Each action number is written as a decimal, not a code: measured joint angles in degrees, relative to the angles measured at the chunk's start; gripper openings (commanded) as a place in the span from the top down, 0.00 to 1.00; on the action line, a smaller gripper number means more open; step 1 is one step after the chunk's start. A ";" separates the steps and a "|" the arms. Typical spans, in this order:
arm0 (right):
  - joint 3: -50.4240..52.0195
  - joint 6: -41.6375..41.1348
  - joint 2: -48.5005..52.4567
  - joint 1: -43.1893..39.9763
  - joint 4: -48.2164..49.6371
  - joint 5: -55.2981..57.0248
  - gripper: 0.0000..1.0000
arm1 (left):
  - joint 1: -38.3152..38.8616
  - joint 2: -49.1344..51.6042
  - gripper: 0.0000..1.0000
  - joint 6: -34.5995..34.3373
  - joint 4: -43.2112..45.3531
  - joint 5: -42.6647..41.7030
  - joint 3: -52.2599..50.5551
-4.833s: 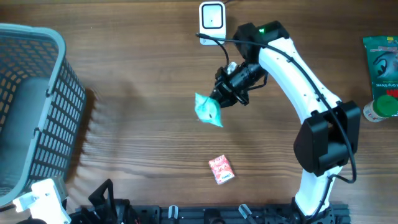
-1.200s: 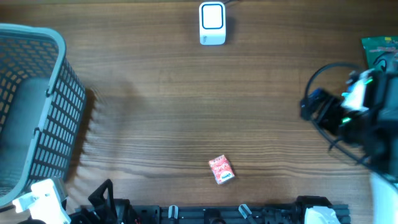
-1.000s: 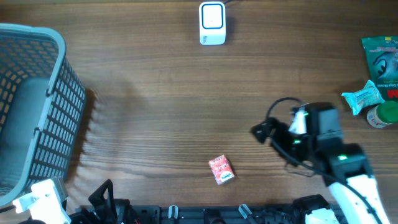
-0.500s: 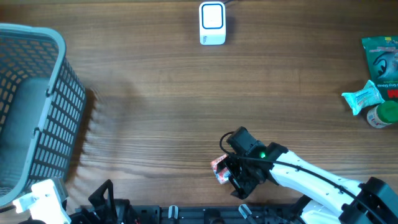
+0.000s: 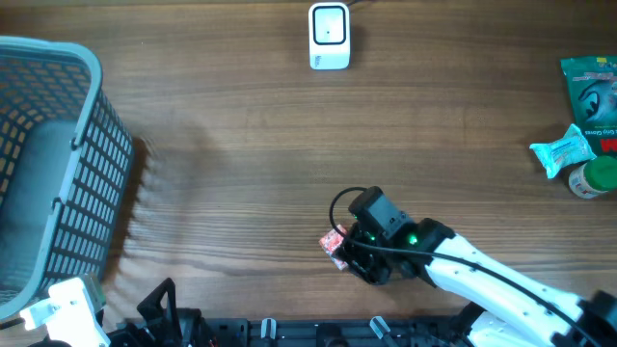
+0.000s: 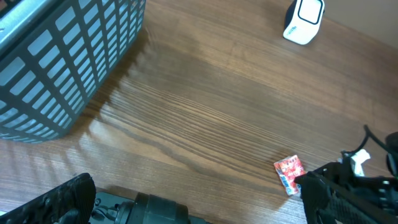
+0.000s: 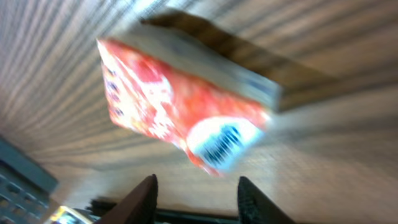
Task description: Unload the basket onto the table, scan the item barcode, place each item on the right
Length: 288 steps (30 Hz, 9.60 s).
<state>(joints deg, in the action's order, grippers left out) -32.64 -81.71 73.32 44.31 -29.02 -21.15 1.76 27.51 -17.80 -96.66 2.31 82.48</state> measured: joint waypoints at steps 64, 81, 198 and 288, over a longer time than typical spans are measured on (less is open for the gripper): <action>-8.00 26.08 16.65 -14.21 7.52 9.99 0.96 | 0.00 -0.04 0.00 0.00 0.04 0.02 -0.02; -16.52 36.48 16.79 -28.74 -30.36 -45.38 0.96 | 0.00 -0.04 0.00 -0.02 0.04 0.02 -0.02; 32.28 63.76 -72.54 -45.86 30.01 6.43 0.00 | 0.00 -0.15 0.00 0.00 0.09 0.02 -0.02; 32.28 80.98 -72.59 -45.86 29.42 10.95 0.00 | -1.51 -26.67 0.00 11.76 92.19 -2.86 -81.64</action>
<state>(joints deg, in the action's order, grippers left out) -0.36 -0.73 0.73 -1.54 0.40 -10.20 0.25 0.84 -6.04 -4.47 -0.56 0.84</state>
